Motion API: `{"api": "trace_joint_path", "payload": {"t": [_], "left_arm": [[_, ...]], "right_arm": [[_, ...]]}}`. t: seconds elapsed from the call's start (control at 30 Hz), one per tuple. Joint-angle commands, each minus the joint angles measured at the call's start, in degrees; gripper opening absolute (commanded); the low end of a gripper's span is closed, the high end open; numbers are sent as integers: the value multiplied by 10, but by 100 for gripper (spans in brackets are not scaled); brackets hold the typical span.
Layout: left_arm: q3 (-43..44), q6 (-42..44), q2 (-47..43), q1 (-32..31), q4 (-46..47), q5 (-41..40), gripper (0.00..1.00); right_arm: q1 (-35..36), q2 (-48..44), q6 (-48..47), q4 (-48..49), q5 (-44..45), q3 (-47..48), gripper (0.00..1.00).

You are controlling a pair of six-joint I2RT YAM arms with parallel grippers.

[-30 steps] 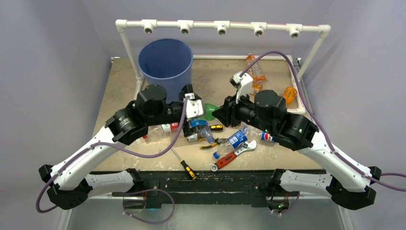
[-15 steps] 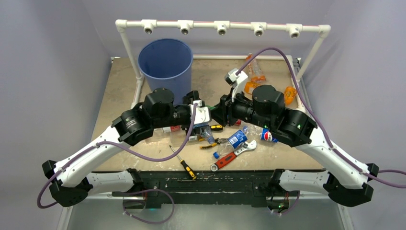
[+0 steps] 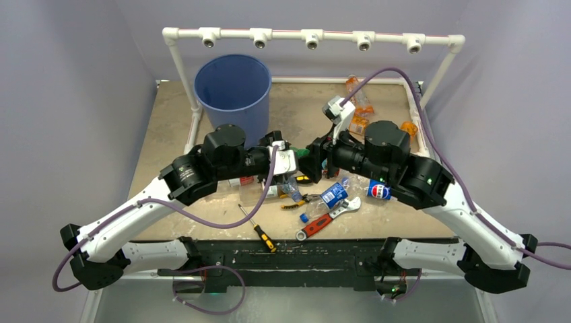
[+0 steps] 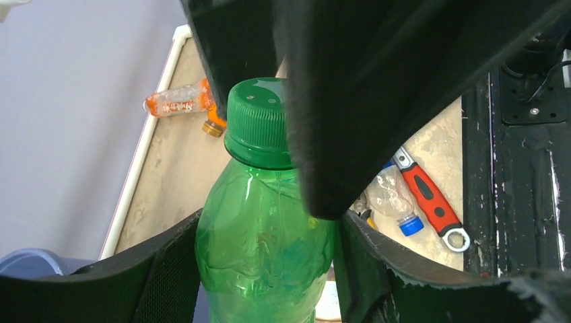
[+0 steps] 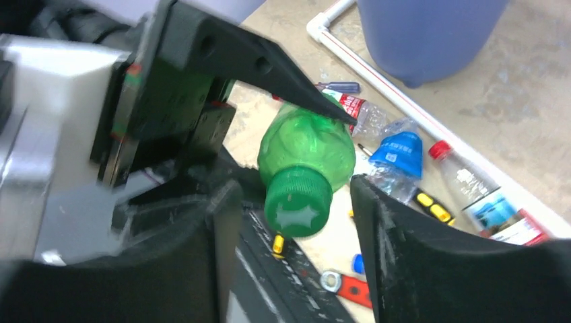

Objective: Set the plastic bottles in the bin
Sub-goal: Pick up the plastic bottle at the center of the board.

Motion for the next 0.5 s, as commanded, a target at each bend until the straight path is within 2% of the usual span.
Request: {"api": "trace_joint_path", "payload": {"t": [0.0, 0.1, 0.23, 0.33, 0.4, 0.47], "left_arm": [[-8, -17, -4, 0, 37, 12, 28], [-27, -27, -13, 0, 60, 13, 21], [-48, -52, -28, 0, 98, 18, 9], [-70, -89, -47, 0, 143, 15, 0], [-88, -133, -59, 1, 192, -14, 0], [-66, -192, -42, 11, 181, -48, 0]], "right_arm": [[2, -47, 5, 45, -33, 9, 76], [2, -74, 22, 63, -36, -8, 98], [2, -119, 15, 102, -22, -50, 99], [2, -197, 12, 181, 14, -134, 99], [2, -264, 19, 246, 45, -210, 99], [2, -341, 29, 299, 74, -284, 99]]}}
